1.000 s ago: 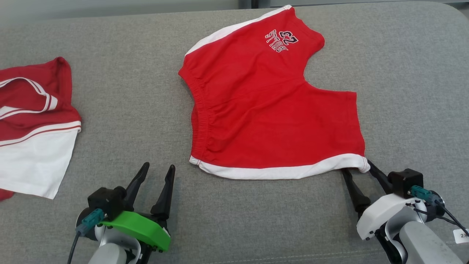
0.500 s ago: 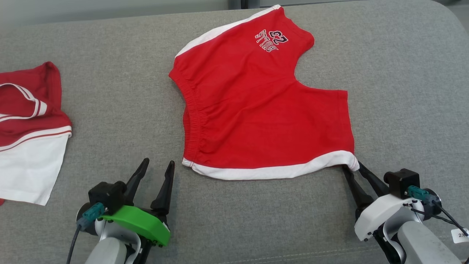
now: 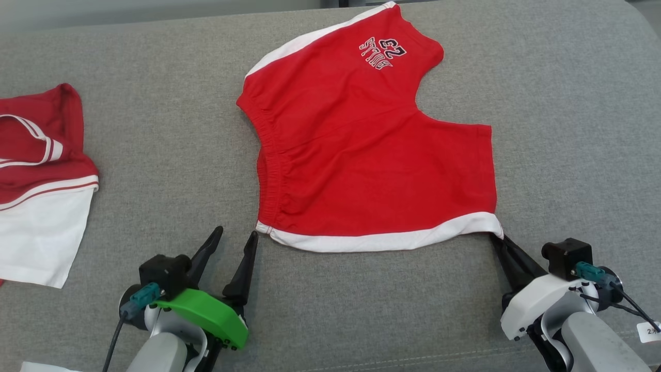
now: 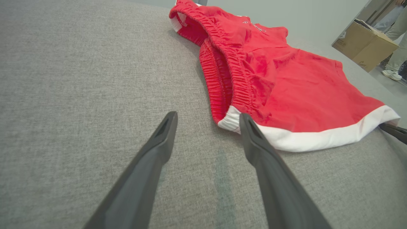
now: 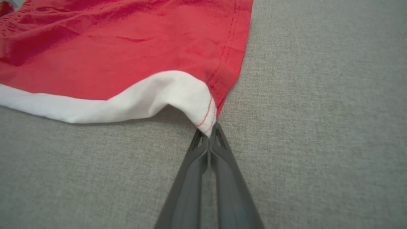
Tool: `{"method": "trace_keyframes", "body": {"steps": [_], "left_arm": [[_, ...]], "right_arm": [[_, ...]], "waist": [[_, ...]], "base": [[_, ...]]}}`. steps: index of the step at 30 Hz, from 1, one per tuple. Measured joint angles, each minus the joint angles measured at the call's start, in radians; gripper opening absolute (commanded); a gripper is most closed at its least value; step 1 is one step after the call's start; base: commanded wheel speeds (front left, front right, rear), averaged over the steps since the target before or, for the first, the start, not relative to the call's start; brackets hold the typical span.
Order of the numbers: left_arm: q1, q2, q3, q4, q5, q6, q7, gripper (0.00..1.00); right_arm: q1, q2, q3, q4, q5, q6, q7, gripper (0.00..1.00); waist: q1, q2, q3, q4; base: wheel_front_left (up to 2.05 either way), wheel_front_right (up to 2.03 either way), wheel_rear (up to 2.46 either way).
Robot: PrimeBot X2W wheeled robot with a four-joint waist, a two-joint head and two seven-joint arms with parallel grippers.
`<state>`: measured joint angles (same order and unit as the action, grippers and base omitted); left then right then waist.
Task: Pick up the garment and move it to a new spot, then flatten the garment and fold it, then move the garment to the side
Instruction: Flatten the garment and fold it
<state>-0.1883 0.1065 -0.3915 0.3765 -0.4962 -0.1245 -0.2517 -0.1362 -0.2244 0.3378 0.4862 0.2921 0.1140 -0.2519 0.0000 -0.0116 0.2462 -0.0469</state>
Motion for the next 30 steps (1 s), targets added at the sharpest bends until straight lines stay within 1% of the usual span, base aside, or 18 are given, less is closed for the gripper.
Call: {"method": "trace_keyframes", "body": {"steps": [3,8,9,10,11,12,13,14,17,19,20,21,25,30], "left_arm": [[-0.012,0.001,-0.012,0.006,-0.001,0.0,0.0,1.0],[-0.054,0.001,-0.077,0.012,-0.004,0.0,0.0,1.0],[-0.061,0.003,-0.087,0.019,-0.005,0.0,0.0,0.93],[-0.065,0.004,-0.093,0.023,-0.004,0.0,0.0,0.9],[-0.067,0.004,-0.097,0.03,-0.005,0.0,0.0,0.85],[-0.071,0.005,-0.102,0.038,-0.013,0.0,0.0,0.64],[-0.075,0.005,-0.104,0.042,-0.018,0.0,0.0,0.55],[-0.082,0.005,-0.111,0.048,-0.025,0.0,0.0,0.49],[-0.104,0.004,-0.13,0.064,-0.029,0.0,0.0,0.47],[-0.107,0.005,-0.138,0.068,-0.04,0.0,0.0,0.4],[-0.109,0.005,-0.147,0.07,-0.048,0.0,0.0,0.13],[-0.113,0.005,-0.16,0.071,-0.053,0.0,0.0,0.0],[-0.119,0.005,-0.19,0.081,-0.074,0.0,0.0,0.0],[-0.112,0.02,-0.212,0.091,-0.141,0.0,0.005,0.0]], "right_arm": [[-0.002,-0.001,-0.002,0.0,0.0,0.0,0.0,0.0],[-0.017,-0.005,-0.003,0.0,0.0,0.0,0.0,0.0],[-0.023,-0.006,-0.003,-0.001,0.0,0.0,0.0,0.0],[-0.029,-0.006,-0.003,-0.001,0.0,0.0,0.0,0.0],[-0.033,-0.007,-0.003,-0.001,0.0,0.0,0.0,0.0],[-0.041,-0.01,-0.004,-0.002,0.0,0.001,0.0,0.0],[-0.042,-0.012,-0.004,-0.003,0.0,0.001,0.0,0.0],[-0.042,-0.013,-0.008,-0.003,0.0,0.001,0.0,0.0],[-0.043,-0.021,-0.012,-0.004,0.0,0.005,0.0,0.0],[-0.043,-0.024,-0.012,-0.004,0.0,0.009,0.0,0.0],[-0.043,-0.025,-0.012,-0.004,0.0,0.009,0.0,0.0],[-0.043,-0.026,-0.011,-0.005,0.0,0.009,0.0,0.0],[-0.043,-0.028,-0.005,-0.023,-0.003,0.009,0.0,0.0],[-0.036,-0.05,0.016,-0.056,-0.018,0.009,0.0,0.0]], "waist": [[0.0,0.0,0.004,0.001],[0.0,0.0,0.014,0.0],[0.0,0.0,0.017,-0.002],[0.0,0.0,0.019,-0.004],[0.0,0.0,0.022,-0.007],[0.0,0.0,0.026,-0.012],[0.0,0.0,0.029,-0.015],[0.0,0.0,0.03,-0.018],[0.0,0.0,0.034,-0.022],[0.0,0.0,0.034,-0.023],[0.0,0.0,0.034,-0.024],[0.0,0.0,0.035,-0.025],[0.0,0.0,0.033,-0.028],[0.0,0.0,0.015,-0.033]], "base": [[0.0,0.0,0.0],[0.0,0.0,0.0],[0.0,0.0,0.0],[0.0,0.0,0.0],[0.0,0.0,0.0],[0.0,0.0,0.0],[0.0,0.0,0.0],[0.0,0.0,0.0],[0.0,0.0,0.0],[0.0,0.0,0.0],[0.0,0.0,0.0],[0.0,0.0,0.0],[0.0,0.0,0.0],[0.0,0.0,0.0]]}}
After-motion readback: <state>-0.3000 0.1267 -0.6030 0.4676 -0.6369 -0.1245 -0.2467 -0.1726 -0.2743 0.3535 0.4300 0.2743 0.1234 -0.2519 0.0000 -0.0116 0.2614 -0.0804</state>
